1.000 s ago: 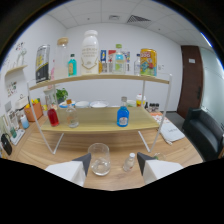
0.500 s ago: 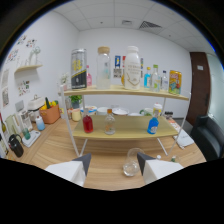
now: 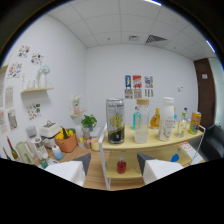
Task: Make me a cup of Mojito.
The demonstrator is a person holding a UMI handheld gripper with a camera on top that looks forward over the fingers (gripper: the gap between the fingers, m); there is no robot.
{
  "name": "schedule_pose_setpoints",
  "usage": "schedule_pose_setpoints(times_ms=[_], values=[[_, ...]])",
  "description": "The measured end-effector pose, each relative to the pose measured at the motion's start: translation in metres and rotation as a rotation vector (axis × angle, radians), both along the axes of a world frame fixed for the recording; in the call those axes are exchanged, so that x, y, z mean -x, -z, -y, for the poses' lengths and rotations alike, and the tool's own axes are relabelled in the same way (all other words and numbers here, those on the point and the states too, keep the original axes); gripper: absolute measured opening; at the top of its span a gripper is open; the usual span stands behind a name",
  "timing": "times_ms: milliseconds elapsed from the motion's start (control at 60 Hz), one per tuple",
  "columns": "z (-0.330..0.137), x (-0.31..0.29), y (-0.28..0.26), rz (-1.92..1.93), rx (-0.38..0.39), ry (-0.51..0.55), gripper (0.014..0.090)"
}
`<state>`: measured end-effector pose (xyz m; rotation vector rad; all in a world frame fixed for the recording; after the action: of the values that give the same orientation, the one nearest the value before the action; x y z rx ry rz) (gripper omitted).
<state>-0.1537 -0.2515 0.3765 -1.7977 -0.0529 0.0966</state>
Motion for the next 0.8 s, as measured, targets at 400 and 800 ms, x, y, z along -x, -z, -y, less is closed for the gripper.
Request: schedule_pose_setpoints(times_ms=[400,800], values=[[-0.128,0.007,-0.039,-0.011,-0.057,0.075,0.0848],[-0.162,0.003,-0.034,-0.002,-0.055,0.093,0.0527]])
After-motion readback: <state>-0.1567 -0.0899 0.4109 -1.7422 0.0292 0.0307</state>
